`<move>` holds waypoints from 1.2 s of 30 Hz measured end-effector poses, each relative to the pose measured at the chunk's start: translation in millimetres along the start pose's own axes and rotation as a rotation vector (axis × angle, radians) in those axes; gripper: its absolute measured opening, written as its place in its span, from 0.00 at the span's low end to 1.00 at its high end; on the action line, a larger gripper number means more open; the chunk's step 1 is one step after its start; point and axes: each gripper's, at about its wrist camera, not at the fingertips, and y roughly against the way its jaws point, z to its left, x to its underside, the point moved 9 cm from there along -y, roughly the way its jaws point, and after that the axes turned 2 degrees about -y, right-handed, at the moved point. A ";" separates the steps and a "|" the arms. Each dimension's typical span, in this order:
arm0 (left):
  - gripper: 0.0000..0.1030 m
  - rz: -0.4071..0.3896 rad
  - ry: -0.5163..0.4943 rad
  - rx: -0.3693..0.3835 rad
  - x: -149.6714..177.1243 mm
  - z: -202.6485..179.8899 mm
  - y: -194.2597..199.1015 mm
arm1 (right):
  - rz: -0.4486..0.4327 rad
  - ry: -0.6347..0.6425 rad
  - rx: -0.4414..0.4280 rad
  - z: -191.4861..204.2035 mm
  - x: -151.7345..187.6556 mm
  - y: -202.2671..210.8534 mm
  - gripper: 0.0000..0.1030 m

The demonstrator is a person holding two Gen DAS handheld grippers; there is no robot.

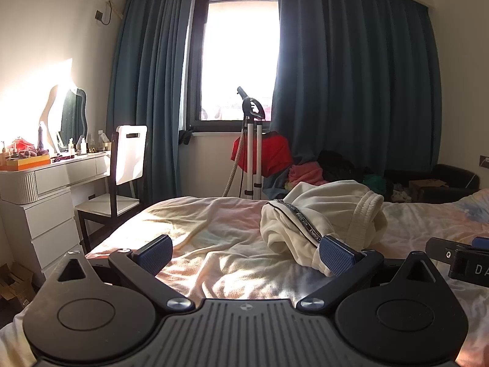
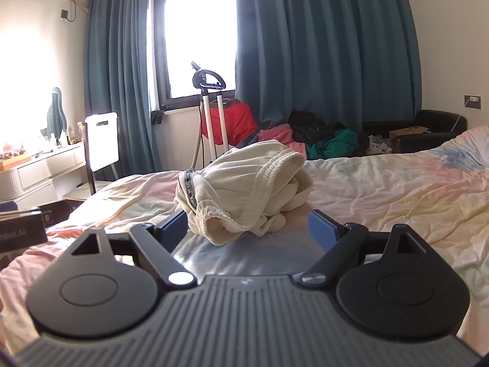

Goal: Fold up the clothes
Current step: 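Approach the cream sweatpants on the bed with both grippers open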

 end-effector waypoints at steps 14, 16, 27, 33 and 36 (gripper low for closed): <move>1.00 -0.016 -0.008 0.013 1.2 5.9 2.6 | 0.022 0.002 0.025 -4.4 5.5 -4.9 0.85; 1.00 -0.014 0.002 0.034 1.7 4.7 0.9 | 0.022 0.000 0.028 -4.2 4.8 -4.3 0.85; 1.00 0.045 -0.091 0.088 34.9 -25.7 -22.9 | 0.043 -0.078 0.079 -21.1 -0.7 0.0 0.85; 0.99 0.088 -0.227 0.159 54.1 -73.0 -66.4 | 0.045 -0.138 0.105 -38.1 -2.8 0.5 0.85; 0.95 0.112 -0.290 0.136 59.5 -92.1 -101.8 | 0.052 -0.173 0.108 -49.9 1.7 -5.7 0.85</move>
